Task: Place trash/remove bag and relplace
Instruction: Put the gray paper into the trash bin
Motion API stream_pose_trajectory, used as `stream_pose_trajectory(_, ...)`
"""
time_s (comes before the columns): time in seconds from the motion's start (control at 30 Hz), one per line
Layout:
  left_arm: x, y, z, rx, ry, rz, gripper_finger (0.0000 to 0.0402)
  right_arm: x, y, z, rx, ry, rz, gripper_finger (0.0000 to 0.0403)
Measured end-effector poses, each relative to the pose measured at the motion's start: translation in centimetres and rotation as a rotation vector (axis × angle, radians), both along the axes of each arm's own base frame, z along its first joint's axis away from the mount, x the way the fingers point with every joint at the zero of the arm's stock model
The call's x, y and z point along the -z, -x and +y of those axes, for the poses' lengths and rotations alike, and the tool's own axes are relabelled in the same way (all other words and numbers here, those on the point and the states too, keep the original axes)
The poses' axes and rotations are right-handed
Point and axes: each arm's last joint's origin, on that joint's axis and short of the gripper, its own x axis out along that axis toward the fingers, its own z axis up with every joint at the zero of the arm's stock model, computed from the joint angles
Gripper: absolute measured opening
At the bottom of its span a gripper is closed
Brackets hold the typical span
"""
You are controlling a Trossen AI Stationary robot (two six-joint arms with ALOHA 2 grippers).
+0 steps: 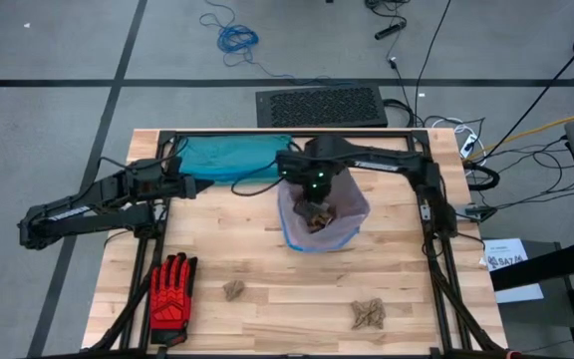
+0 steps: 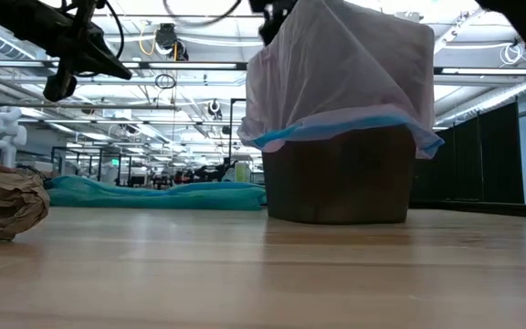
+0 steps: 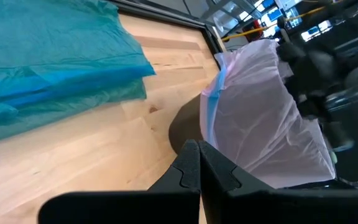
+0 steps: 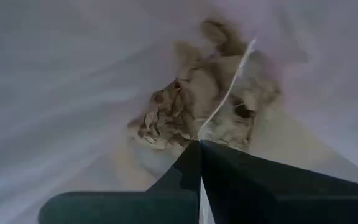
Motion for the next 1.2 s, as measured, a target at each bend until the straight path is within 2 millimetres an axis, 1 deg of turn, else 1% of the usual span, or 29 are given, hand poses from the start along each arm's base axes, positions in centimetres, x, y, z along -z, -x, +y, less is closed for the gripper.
stream_pose_trajectory(0.07, 0.0, 0.0, 0.0, 0.002, -0.003, 0.001, 0.0000, 1.2, -0.7, -0.1, -0.032, -0.021, 0.020, 0.0000)
stream_pose_trajectory(0.23, 0.0, 0.0, 0.0, 0.007, -0.015, 0.004, 0.0000, 3.5, -1.7, 0.2, -0.088, -0.012, 0.082, 0.0000)
stream_pose_trajectory(0.27, 0.0, 0.0, 0.0, 0.007, -0.015, 0.004, 0.0000, 3.6, -1.8, 0.2, -0.089, -0.012, 0.085, 0.0000)
stream_pose_trajectory(0.43, 0.0, 0.0, 0.0, 0.007, -0.016, 0.004, 0.0000, 3.2, -1.6, 0.1, -0.101, -0.003, 0.074, 0.0000)
stream_pose_trajectory(0.57, 0.0, 0.0, 0.0, 0.007, -0.016, 0.004, 0.0000, 3.2, -1.9, 0.1, -0.107, 0.006, 0.042, 0.0000)
stream_pose_trajectory(0.67, 0.0, 0.0, 0.0, 0.007, -0.016, 0.004, 0.0000, 4.0, -2.6, 0.0, -0.123, 0.011, 0.020, 0.0000)
stream_pose_trajectory(0.77, 0.0, 0.0, 0.0, 0.007, -0.016, 0.005, 0.0000, 4.9, -3.0, -0.1, -0.133, 0.007, 0.036, 0.0000)
stream_pose_trajectory(0.93, 0.0, 0.0, 0.0, 0.009, -0.021, 0.006, 0.0000, 5.3, -3.2, -0.1, -0.146, 0.003, 0.039, 0.0000)
stream_pose_trajectory(1.03, 0.0, 0.0, 0.0, 0.009, -0.021, 0.006, 0.0000, 4.8, -3.0, 0.0, -0.118, 0.004, 0.030, 0.0000)
stream_pose_trajectory(1.2, 0.0, 0.0, 0.0, 0.010, -0.022, 0.008, 0.0000, 2.0, -1.7, 0.1, -0.074, 0.004, -0.020, 0.0007)
